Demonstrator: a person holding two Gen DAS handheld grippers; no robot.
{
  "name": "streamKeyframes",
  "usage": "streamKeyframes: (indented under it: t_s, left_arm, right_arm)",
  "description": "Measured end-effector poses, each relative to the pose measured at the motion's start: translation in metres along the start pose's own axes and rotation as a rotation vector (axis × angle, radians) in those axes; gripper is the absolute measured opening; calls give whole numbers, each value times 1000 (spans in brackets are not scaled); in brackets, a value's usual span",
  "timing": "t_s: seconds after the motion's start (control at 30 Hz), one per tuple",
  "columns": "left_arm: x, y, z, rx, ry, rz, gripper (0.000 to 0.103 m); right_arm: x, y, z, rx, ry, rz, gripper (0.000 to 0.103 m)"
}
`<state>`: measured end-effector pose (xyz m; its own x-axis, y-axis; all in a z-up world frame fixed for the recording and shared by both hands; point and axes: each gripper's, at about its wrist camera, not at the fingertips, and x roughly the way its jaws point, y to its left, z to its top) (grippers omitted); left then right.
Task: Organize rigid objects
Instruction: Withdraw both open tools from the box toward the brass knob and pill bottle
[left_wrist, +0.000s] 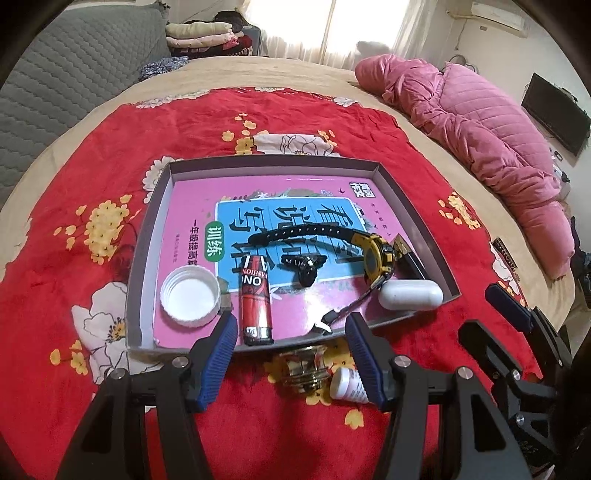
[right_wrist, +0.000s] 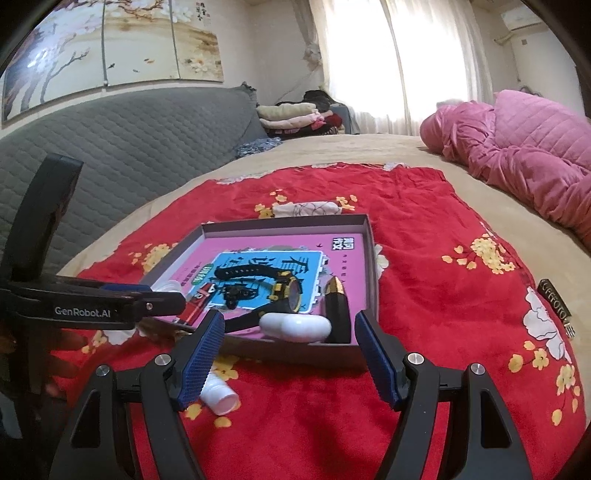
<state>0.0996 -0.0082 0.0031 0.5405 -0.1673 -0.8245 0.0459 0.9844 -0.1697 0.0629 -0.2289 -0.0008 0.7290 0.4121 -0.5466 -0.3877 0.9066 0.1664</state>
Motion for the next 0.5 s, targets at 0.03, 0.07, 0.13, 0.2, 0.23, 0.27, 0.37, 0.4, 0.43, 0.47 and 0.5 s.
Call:
streamKeyframes:
  t_s: [0.03,0.07,0.13,0.2,0.23,0.27,0.37,0.4,0.43,0.47,0.5]
  left_arm:
    - [-1,1,-1,-3,0,0,60]
    - [-2,3,-1,-7,0,-1,60]
    - [-4,6,-2,-16,-3,-4,60]
    - [-7,8,-2,-22,-9,-6,60]
    - [-8,10,-2,-24,-12,-7,60]
    - [-10,10,-2,-25,-15,-7,60]
    - [-13,15,-5,-26,-19,-3,60]
    - [-13,16,-6,-26,-19,-2,60]
    - [-14,18,-8,-27,-15,-1,60]
    - [-14,19,-10,-27,-12,0,60]
    - [-14,20,-11,-27,-11,1,60]
  right_arm:
    - [-1,1,0,-5,-1,-1,74]
    - [-2,2,0,-9,-2,0,74]
    - [-4,5,0,-14,-3,-2,74]
    - [-5,6,0,-18,-5,-5,74]
    - [-7,7,0,-19,-7,-5,74]
    - [-7,7,1,-20,-7,-5,74]
    - [-10,8,0,-22,-8,-7,74]
    - [-9,8,0,-21,-9,-8,74]
    - [-10,8,0,-22,-9,-7,74]
    - [-10,9,0,-22,-8,-7,74]
    - [-12,9,0,-23,-9,-8,74]
